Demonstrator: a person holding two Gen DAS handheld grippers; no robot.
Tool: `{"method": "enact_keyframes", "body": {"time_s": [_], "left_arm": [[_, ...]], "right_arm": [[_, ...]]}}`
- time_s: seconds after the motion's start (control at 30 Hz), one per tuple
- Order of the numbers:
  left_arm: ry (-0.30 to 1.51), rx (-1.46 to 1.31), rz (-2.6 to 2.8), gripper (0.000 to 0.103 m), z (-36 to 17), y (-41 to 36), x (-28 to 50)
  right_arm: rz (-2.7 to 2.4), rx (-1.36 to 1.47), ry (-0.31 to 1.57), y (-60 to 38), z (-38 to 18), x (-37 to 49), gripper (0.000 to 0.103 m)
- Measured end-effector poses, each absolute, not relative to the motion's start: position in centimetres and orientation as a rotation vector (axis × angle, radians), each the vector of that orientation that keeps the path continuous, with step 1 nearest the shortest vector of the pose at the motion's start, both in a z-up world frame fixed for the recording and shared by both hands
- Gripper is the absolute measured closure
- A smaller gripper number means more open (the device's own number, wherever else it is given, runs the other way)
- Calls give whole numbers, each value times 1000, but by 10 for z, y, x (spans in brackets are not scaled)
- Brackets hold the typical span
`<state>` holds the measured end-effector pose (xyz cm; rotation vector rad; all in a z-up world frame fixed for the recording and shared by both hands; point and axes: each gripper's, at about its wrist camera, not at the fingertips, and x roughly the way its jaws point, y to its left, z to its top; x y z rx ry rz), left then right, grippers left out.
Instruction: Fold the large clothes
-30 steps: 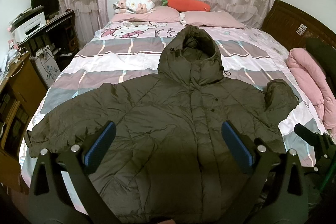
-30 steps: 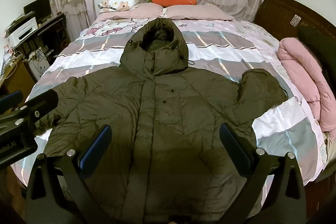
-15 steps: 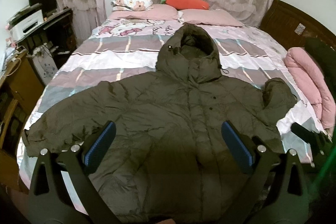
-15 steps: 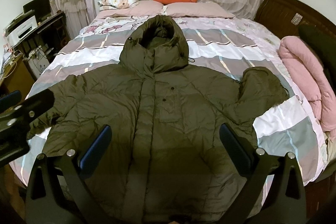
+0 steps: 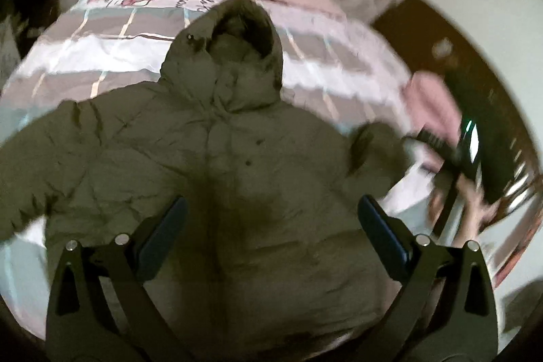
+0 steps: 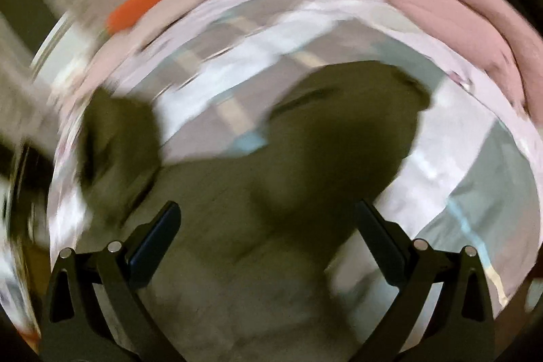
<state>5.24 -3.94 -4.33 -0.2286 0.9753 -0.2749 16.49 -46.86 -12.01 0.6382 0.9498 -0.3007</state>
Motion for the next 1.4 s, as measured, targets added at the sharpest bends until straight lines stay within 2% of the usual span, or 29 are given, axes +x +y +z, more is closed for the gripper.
{"method": "enact_keyframes", "body": {"time_s": [0.13,0.27,0.3,0.33,0.37,0.4,0.47,0.63,0.7,0.77,0.83,0.9,0.97,1.0,1.03,1.1,1.13,1.17,1.23,1.27,1.33,1.4], "left_arm": [[1027,-200,-263,2,-64,-46,46],[1041,-184,-262,2,-73,-47,45],[1043,-172,-252,2,-75,-46,47],[1052,-157,-250,2,-78,-47,51],[1066,-145,-253,2,-80,-48,55],[1085,-126,-257,2,-83,-50,59],[1107,-97,-249,2,-83,-50,63],[1048,-99,-216,2,-65,-34,63],[1015,-101,-188,2,-57,-24,61],[1005,-117,-170,2,-52,-14,59],[1008,-152,-167,2,-49,-4,60],[1007,-171,-156,2,-45,5,61],[991,-165,-119,2,-41,15,61],[984,-161,-97,2,-40,19,61],[980,-161,-71,2,-39,25,62],[980,-184,-36,2,-38,38,64],[983,-202,-19,2,-38,45,66],[984,-216,-8,2,-40,50,67],[989,-232,23,2,-45,60,71],[999,-222,44,2,-49,65,76],[1037,-188,91,2,-58,71,87],[1076,-165,133,2,-68,80,96]], "right_arm": [[-423,972,942,-553,-182,164,1],[-490,1059,911,-585,-204,174,4],[-484,1083,879,-585,-207,172,20],[-465,1087,861,-581,-207,172,54],[-447,1045,881,-575,-204,178,71],[-441,996,900,-569,-201,181,93],[-440,923,865,-556,-185,176,99],[-727,723,730,-548,-122,123,100],[-867,733,739,-546,-121,94,100],[-915,755,837,-554,-142,90,99],[-804,837,1031,-566,-179,96,76],[-791,1046,950,-579,-184,71,72],[-895,1070,829,-589,-157,47,51],[-962,1013,762,-590,-140,39,26],[-1017,929,670,-588,-121,32,18],[-861,861,595,-590,-108,43,19],[-756,858,627,-588,-111,58,29],[-633,840,728,-582,-124,81,36],[-593,706,1056,-560,-170,122,51],[-619,654,1159,-550,-191,126,54],[-684,629,1315,-543,-231,128,54],[-721,637,1318,-545,-220,129,50]]}}
